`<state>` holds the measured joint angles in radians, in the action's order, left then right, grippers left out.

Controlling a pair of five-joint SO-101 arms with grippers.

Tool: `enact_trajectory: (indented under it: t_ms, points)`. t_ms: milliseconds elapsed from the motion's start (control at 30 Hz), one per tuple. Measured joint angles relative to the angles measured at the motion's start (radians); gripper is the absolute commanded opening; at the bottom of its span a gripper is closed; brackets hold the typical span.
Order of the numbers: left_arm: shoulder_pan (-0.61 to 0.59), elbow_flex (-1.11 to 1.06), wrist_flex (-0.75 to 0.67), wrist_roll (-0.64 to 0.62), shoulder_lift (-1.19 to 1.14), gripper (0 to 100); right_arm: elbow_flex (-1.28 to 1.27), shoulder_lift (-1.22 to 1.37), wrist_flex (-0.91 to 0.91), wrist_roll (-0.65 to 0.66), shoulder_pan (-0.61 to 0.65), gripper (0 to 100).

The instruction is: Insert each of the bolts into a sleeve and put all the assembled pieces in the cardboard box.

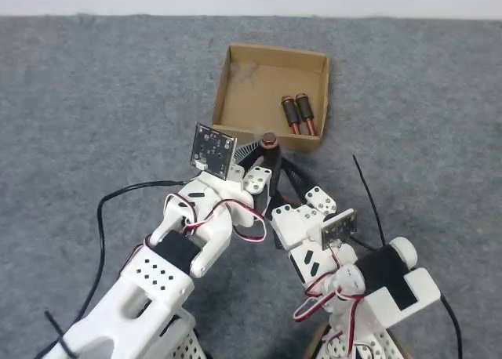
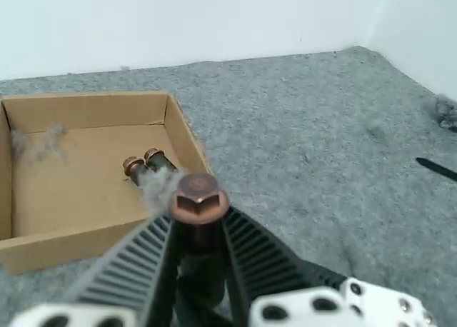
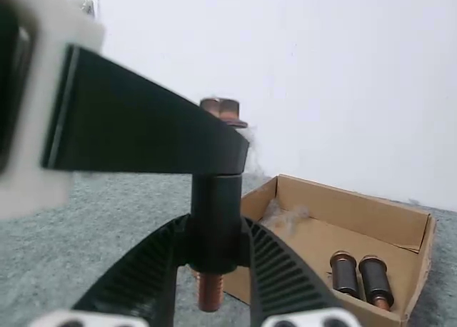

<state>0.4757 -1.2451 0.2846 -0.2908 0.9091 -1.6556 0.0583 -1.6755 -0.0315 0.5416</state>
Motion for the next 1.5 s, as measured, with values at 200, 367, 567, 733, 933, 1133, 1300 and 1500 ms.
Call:
enact_trajectory:
  t_ms: [200, 367, 567, 733, 933, 1133, 1300, 1500]
  points:
    - [-0.011, 0.0, 0.003, 0.0, 0.002, 20, 0.0, 0.0, -0.002, -0.002, -0.009, 0.7]
    - [-0.009, -0.011, 0.005, 0.005, 0.0, 20, 0.0, 0.006, 0.0, 0.0, -0.003, 0.7]
    - [-0.006, -0.011, 0.005, 0.005, 0.0, 20, 0.0, 0.006, 0.0, 0.0, -0.003, 0.7]
    - [-0.006, -0.011, 0.006, 0.005, 0.0, 20, 0.0, 0.006, 0.0, 0.0, -0.003, 0.7]
    - [-0.046, 0.092, 0.147, 0.005, 0.006, 20, 0.0, 0.006, 0.0, 0.0, -0.017, 0.7]
    - [-0.097, 0.173, 0.354, 0.005, 0.17, 20, 0.0, 0.006, 0.0, 0.0, -0.017, 0.7]
    - [-0.219, 0.173, 0.505, 0.005, 0.342, 20, 0.0, 0.006, 0.035, 0.0, -0.017, 0.7]
    - [-0.446, 0.173, 0.605, 0.005, 0.505, 20, 0.0, 0.006, 0.035, 0.0, -0.017, 0.7]
